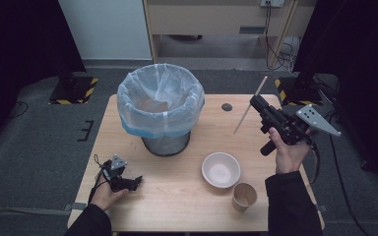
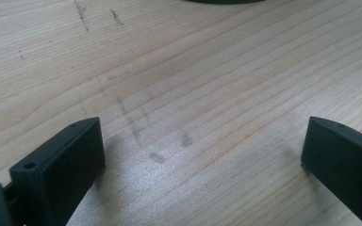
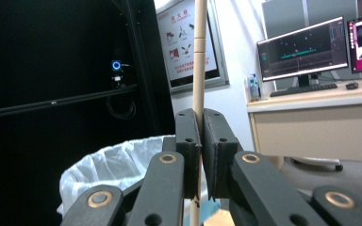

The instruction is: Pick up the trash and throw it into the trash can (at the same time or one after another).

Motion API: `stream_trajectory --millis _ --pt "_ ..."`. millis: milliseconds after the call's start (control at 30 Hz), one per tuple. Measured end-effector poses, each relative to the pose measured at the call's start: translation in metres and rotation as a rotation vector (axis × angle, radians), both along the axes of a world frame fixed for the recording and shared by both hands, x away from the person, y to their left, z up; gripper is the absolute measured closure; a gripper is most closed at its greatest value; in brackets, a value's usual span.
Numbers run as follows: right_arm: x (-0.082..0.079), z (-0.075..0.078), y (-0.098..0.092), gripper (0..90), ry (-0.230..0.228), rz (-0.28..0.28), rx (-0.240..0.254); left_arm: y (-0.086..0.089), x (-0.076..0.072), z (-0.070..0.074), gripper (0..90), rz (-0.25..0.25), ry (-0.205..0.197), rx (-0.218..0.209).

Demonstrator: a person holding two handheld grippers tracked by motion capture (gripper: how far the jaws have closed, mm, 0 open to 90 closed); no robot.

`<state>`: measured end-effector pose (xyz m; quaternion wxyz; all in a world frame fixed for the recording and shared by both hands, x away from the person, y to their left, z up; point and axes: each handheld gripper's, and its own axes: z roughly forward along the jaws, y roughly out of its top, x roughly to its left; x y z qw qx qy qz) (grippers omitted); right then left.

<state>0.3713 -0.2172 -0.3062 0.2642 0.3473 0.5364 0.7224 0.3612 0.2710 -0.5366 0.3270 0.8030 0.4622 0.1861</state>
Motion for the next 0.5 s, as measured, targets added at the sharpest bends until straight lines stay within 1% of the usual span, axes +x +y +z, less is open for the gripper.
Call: stream_trajectory --millis 233,300,500 --pt "0.013 0.020 0.016 86.1 -0.039 -0.008 0.012 0.000 0.000 0.000 0.0 0.000 0.000 0.000" --pt "0.016 0.024 0.020 86.1 -0.049 -0.013 0.022 0.000 0.000 0.000 0.0 -0.001 0.001 0.000" --pt "0.026 0.037 0.033 86.1 -0.073 -0.028 0.024 0.000 0.000 0.000 0.0 -0.001 0.001 0.000"
